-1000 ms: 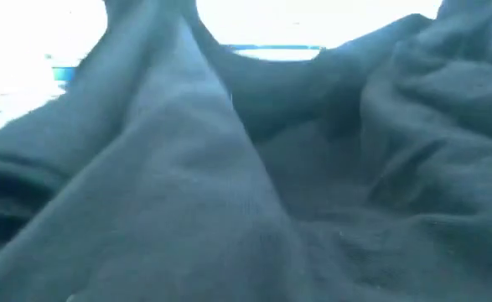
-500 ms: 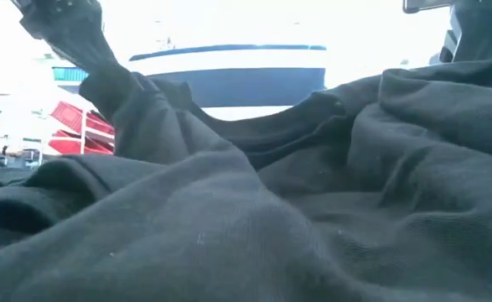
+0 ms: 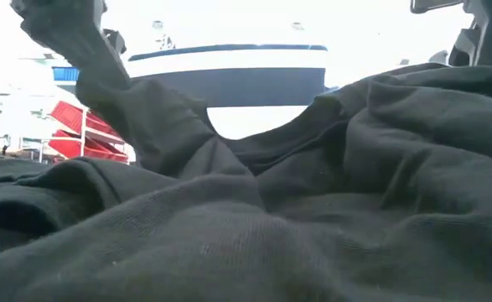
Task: Sort clothes
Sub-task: Put the black hoodie into the blue laundry organizer
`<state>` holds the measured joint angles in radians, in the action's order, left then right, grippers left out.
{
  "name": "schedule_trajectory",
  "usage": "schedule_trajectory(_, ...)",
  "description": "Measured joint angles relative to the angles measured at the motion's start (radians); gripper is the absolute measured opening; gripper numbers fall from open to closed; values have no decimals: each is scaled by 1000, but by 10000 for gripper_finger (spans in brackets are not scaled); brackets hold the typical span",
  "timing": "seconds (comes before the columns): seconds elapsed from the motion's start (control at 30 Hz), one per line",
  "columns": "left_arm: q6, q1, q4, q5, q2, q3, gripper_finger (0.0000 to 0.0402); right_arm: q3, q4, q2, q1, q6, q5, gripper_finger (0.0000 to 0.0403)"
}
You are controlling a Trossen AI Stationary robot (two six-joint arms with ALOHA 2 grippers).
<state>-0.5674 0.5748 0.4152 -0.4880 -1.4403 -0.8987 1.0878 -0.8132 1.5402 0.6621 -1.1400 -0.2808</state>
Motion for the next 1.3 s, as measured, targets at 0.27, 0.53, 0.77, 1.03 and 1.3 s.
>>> schedule_trajectory(0.27,43,-41,180,118,68,-88,225,-14,20,73,18,10,18,176)
schedule_trajectory(0.53,84,-29,146,-13,247,-115,228,-18,94,230,17,110,26,267)
schedule_trajectory(0.77,85,-23,128,-30,287,-115,228,-6,82,335,16,122,84,277)
schedule_trajectory(1.03,86,-23,115,-33,282,-115,228,-18,-44,265,62,67,166,97)
schedule_trajectory(1.3,124,-18,114,-46,282,-115,228,-13,-111,139,87,-48,183,33)
